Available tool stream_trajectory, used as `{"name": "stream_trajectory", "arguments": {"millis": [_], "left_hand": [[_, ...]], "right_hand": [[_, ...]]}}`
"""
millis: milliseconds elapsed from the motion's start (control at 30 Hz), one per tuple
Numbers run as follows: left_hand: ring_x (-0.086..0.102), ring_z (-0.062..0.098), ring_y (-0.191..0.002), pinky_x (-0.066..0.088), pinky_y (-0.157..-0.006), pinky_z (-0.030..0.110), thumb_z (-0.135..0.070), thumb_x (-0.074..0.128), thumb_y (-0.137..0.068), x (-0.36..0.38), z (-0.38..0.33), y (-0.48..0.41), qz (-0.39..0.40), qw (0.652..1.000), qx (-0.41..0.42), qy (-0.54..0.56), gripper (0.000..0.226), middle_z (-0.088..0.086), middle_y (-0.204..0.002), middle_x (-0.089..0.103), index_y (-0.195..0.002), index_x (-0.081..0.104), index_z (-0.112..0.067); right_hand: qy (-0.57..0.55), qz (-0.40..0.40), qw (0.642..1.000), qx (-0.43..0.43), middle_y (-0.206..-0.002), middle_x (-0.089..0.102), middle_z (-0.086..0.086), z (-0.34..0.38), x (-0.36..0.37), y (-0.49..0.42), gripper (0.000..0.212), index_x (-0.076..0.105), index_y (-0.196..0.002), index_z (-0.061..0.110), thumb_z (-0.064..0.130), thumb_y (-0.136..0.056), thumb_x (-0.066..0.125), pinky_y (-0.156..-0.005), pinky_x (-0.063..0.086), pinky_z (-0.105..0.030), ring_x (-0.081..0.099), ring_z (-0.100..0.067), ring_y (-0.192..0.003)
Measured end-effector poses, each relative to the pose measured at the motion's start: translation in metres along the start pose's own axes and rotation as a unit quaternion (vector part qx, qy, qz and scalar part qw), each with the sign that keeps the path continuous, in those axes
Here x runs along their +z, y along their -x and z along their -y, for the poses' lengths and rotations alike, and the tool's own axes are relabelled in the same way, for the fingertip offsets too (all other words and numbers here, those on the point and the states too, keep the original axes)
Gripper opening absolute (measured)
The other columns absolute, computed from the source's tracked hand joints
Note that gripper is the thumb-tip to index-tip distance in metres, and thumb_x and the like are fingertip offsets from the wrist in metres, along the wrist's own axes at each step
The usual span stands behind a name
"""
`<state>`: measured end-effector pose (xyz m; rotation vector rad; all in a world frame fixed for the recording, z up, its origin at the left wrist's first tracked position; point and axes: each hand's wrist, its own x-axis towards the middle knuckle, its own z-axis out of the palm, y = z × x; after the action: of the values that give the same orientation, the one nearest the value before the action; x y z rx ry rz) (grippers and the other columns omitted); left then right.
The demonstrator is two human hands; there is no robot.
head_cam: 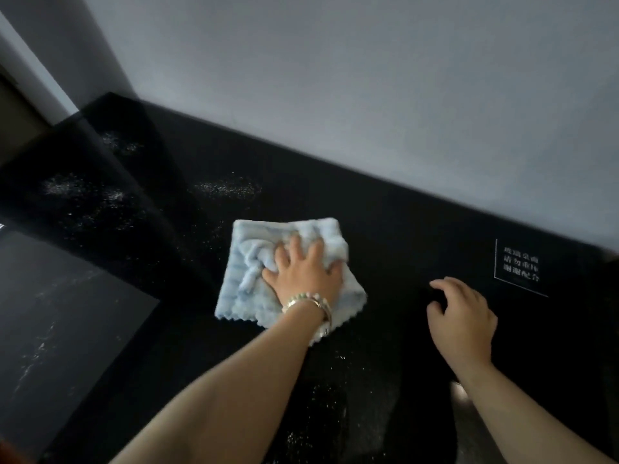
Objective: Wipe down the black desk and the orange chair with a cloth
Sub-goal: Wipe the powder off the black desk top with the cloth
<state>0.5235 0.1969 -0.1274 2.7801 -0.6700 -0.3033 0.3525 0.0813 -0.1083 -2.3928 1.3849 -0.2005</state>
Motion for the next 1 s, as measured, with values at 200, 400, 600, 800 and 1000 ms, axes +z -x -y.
{"name": "stream_trajectory", "arguments": {"millis": [200,400,600,800,1000], "left_hand": [[0.017,0.026,-0.138,0.021,-0.098,0.058,-0.071,0.021,-0.074,0.005,0.019,-0.007,0.016,0.964,0.245,-0.104,0.061,-0.01,-0.153,0.014,-0.131,0.015,-0.052],[0.006,0.028,-0.141,0.017,-0.105,0.059,-0.063,0.033,-0.083,-0.012,-0.013,-0.064,0.036,0.998,0.044,-0.038,0.057,-0.006,-0.155,0.008,-0.136,0.017,-0.047],[0.015,0.025,-0.139,0.017,-0.102,0.058,-0.071,0.016,-0.075,0.014,-0.001,-0.003,0.02,0.961,0.259,-0.096,0.057,-0.011,-0.152,0.017,-0.129,0.018,-0.053],[0.031,0.029,-0.126,0.032,-0.091,0.048,-0.049,0.039,-0.085,0.0,-0.047,-0.046,0.002,0.991,0.112,-0.079,0.045,-0.005,-0.141,0.034,-0.128,0.037,-0.037],[0.041,0.02,-0.12,0.038,-0.091,0.043,-0.035,0.042,-0.079,-0.011,-0.027,-0.022,-0.018,0.967,0.245,0.064,0.047,-0.017,-0.136,0.045,-0.124,0.05,-0.045]], "right_hand": [[0.051,0.02,0.998,-0.01,-0.14,0.046,-0.002,-0.015,-0.003,-0.023,0.039,0.052,-0.129,0.017,0.015,-0.09,0.052,-0.106,0.028,-0.047,0.036,-0.024,-0.131],[0.116,0.024,0.989,-0.092,-0.132,0.053,0.001,-0.031,-0.01,-0.04,0.037,0.056,-0.127,0.02,0.018,-0.091,0.051,-0.103,0.034,-0.042,0.043,-0.021,-0.125],[0.06,-0.029,0.995,-0.073,-0.116,0.063,-0.013,-0.028,0.003,-0.04,0.032,0.065,-0.115,0.007,0.005,-0.084,0.059,-0.092,0.044,-0.045,0.054,-0.034,-0.111],[0.064,-0.005,0.996,-0.062,-0.135,0.051,-0.009,-0.029,0.005,-0.034,0.039,0.054,-0.129,0.011,0.013,-0.09,0.054,-0.107,0.033,-0.038,0.039,-0.027,-0.13],[-0.017,-0.047,0.997,-0.056,-0.116,0.063,-0.017,-0.023,0.004,-0.036,0.034,0.061,-0.117,0.001,-0.003,-0.083,0.057,-0.093,0.046,-0.049,0.056,-0.033,-0.113]]}}
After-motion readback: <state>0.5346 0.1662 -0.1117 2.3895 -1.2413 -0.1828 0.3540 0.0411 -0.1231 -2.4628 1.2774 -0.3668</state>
